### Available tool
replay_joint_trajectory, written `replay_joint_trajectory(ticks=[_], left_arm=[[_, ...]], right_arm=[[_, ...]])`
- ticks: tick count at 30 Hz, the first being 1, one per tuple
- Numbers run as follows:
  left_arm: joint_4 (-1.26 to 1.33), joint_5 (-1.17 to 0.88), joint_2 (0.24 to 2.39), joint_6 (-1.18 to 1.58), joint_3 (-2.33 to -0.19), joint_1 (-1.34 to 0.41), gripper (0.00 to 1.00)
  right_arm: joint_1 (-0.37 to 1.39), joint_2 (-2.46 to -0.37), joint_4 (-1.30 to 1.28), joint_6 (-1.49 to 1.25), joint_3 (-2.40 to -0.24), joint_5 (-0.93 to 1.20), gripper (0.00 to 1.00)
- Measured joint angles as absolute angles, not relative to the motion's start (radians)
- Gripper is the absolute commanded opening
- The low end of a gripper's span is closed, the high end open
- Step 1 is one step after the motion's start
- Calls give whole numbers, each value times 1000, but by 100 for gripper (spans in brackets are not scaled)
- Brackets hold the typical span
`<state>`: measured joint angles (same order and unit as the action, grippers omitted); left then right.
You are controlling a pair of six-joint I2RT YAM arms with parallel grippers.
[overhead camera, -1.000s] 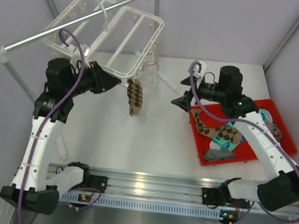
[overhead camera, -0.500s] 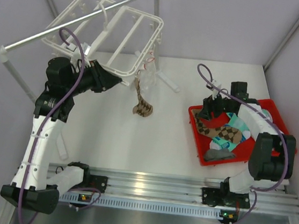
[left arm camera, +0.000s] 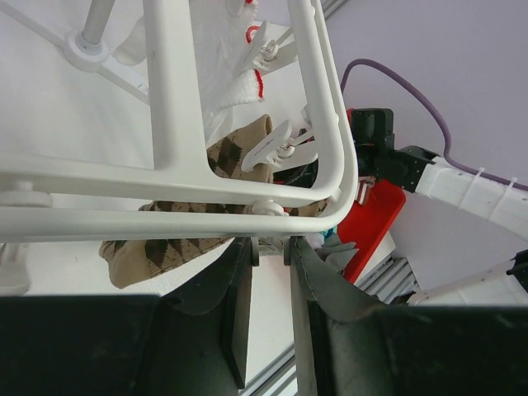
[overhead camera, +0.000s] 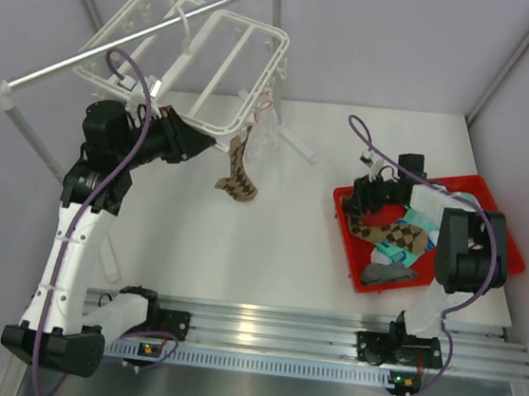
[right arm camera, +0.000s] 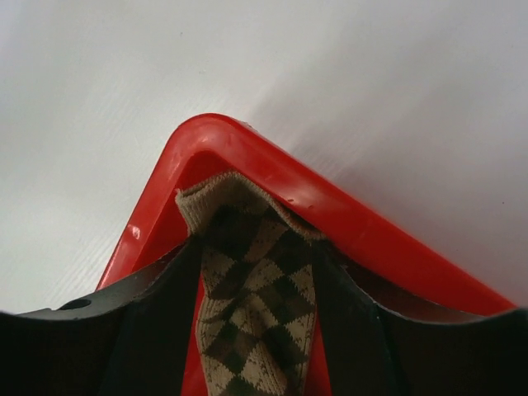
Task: Clip the socks to the hanger
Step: Pick up the sock from the bin.
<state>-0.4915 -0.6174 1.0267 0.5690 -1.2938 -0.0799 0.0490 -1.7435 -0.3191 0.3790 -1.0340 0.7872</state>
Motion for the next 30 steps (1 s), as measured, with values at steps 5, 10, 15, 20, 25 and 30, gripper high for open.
replay_joint_trajectory(ticks=[5,10,15,20,25,30], left_arm=[[-491,-617,1030,569,-1294,-80,0],[-491,-616,1031,566,-1294,-80,0],[-491,-613,1031,564,-1294,-80,0],[-491,-613,1031,556,-1294,-80,0],[-491,-613,1031,555,-1293,-80,0],[-491,-613,1030,554,-1286,-80,0]], right_arm=[[51,-1750,-297,392,-982,741,54],[57,-1736,-300,474,-968,667,52],[57,-1717,-323,521,-968,586,38],[51,-1699,-368,596,-971,516,12],[23,-1663,-431,665,-971,533,0],[17,-1561,-469,698,-971,615,0]])
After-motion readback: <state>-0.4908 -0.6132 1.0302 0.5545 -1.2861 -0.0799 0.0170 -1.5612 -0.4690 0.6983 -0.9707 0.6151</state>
